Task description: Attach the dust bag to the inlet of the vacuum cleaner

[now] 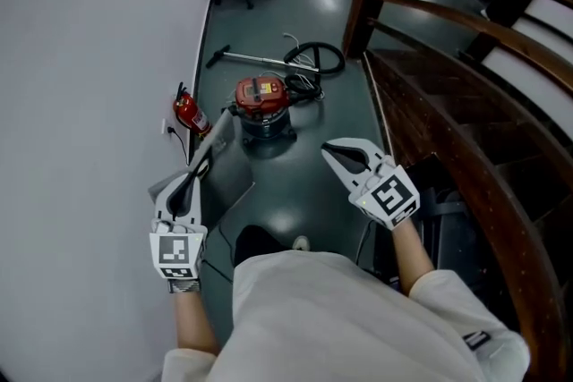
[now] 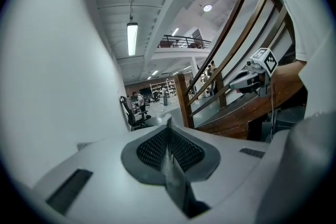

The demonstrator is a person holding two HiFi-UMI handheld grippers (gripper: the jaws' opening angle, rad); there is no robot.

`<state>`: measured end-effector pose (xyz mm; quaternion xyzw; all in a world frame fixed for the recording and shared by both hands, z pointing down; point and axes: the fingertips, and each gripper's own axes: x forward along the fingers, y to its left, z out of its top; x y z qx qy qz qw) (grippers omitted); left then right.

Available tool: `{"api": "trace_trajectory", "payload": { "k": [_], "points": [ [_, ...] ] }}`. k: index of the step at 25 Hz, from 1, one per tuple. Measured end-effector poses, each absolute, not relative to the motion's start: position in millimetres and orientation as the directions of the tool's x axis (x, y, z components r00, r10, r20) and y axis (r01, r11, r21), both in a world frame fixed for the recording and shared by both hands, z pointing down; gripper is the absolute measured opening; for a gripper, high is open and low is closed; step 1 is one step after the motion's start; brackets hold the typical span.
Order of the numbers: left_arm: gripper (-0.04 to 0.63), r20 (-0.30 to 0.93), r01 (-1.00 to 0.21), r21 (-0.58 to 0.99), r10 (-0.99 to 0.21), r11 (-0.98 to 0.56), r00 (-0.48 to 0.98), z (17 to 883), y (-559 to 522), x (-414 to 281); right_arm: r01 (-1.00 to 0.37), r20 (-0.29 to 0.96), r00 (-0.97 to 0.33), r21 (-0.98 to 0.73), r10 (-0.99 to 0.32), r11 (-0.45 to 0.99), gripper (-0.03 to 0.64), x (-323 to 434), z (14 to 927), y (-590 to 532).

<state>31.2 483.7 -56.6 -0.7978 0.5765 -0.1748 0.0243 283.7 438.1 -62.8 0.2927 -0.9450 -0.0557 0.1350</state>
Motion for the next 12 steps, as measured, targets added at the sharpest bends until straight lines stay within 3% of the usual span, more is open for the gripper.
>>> {"api": "trace_trajectory", "payload": {
  "k": [12],
  "points": [
    [0.020, 0.295, -0.917, -0.204, -0.915, -0.343, 0.277, -35.7, 452.1, 26.5, -0.539, 0.237, -0.792, 0.162, -0.563, 0.826, 0.029, 268.1, -52.1, 395.7]
  ]
}}
